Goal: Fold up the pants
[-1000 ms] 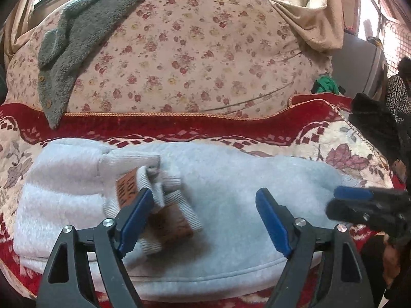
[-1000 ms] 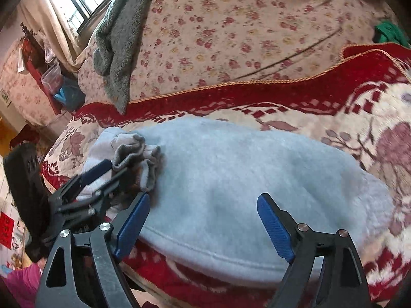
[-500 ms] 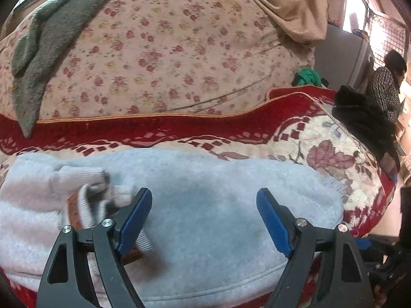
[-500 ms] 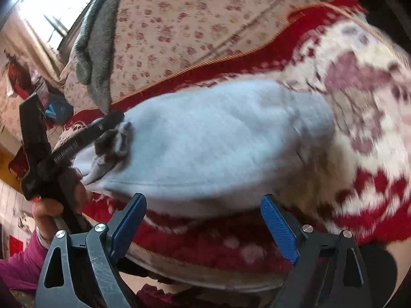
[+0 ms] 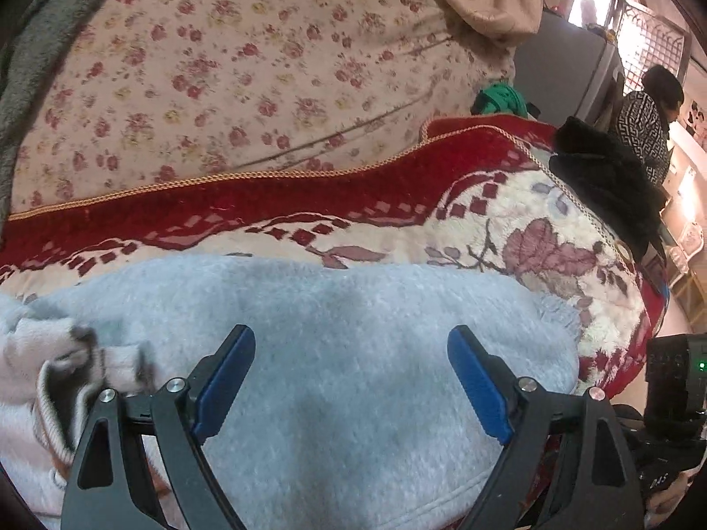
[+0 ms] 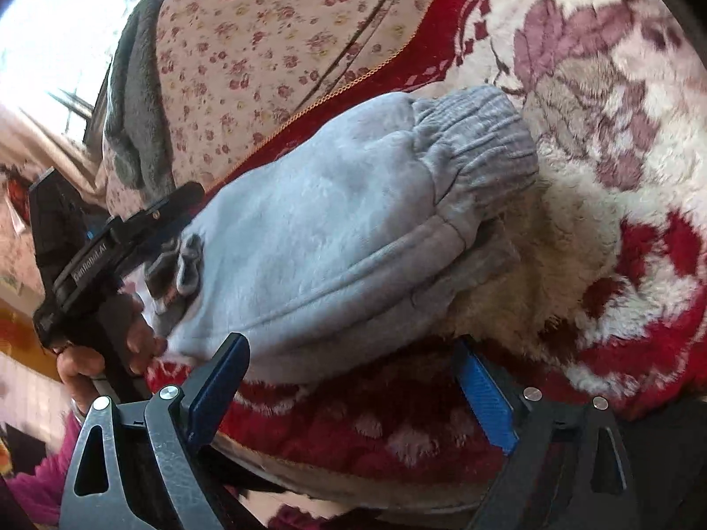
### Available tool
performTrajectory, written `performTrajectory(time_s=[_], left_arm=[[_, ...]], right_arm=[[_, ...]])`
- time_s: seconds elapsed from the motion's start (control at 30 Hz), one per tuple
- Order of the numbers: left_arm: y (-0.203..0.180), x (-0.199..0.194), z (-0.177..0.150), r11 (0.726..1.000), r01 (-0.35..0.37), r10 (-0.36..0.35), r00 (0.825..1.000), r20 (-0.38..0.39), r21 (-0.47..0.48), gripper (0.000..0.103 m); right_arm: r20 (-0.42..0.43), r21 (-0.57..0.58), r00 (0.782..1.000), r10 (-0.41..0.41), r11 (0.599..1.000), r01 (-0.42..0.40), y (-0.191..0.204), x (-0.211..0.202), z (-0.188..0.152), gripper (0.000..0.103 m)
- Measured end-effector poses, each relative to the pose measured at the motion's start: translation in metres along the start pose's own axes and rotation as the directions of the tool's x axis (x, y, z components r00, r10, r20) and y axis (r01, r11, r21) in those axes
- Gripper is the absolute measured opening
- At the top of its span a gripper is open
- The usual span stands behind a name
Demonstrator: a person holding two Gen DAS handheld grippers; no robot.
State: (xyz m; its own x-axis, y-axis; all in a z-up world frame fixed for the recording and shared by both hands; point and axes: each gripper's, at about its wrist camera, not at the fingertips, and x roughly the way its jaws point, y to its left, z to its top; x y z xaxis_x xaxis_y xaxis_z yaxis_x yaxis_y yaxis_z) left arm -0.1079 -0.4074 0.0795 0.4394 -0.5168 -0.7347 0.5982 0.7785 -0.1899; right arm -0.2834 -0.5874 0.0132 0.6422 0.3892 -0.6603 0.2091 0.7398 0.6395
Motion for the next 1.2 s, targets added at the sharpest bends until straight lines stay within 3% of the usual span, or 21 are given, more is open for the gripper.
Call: performTrajectory(time_s=[0.3, 0.43, 0.5, 0.67, 0.93, 1.03, 1.13, 1.2], left_arm=[[-0.006, 0.034, 0.025, 0.997, 0.057, -0.053, 0.996, -0.066, 0.054, 0.088], [-0.014, 0.054, 0.039, 0.99, 0.083, -0.071, 0.991, -0.11, 0.112, 0.088], [-0.018, 0.064, 0.045, 0.986, 0.105, -0.087, 0.986, -0.139, 0.128, 0.088], [-0.03, 0.093, 0.057, 0.961, 0.198, -0.147, 0.957, -0.248, 0.195, 0.088], [-0.044, 0.125, 0.06, 0.893, 0.347, -0.213, 0.887, -0.41, 0.287, 0.092], [-0.045, 0.135, 0.059, 0.88, 0.363, -0.21, 0.875, -0.436, 0.306, 0.095], [-0.05, 0.148, 0.055, 0.869, 0.397, -0.221, 0.845, -0.487, 0.295, 0.095], [-0.052, 0.155, 0.053, 0.861, 0.408, -0.218, 0.835, -0.505, 0.303, 0.095]], right_arm=[[0.074, 0.06, 0.995, 0.065, 0.996, -0.069, -0.009, 0.016, 0.01, 0.096], [0.082, 0.035, 0.995, 0.058, 0.998, -0.061, -0.011, 0.02, 0.01, 0.074], [0.088, 0.037, 0.993, 0.075, 0.996, -0.078, -0.015, 0.021, 0.01, 0.071], [0.094, 0.043, 0.991, 0.099, 0.994, -0.103, -0.019, 0.023, 0.011, 0.072], [0.091, -0.001, 0.991, 0.101, 0.995, -0.102, -0.013, 0.025, 0.011, 0.078], [0.085, -0.015, 0.992, 0.096, 0.995, -0.096, -0.011, 0.026, 0.012, 0.076], [0.084, -0.035, 0.992, 0.09, 0.996, -0.087, -0.008, 0.028, 0.015, 0.068], [0.079, -0.03, 0.992, 0.099, 0.995, -0.097, -0.009, 0.03, 0.017, 0.066]])
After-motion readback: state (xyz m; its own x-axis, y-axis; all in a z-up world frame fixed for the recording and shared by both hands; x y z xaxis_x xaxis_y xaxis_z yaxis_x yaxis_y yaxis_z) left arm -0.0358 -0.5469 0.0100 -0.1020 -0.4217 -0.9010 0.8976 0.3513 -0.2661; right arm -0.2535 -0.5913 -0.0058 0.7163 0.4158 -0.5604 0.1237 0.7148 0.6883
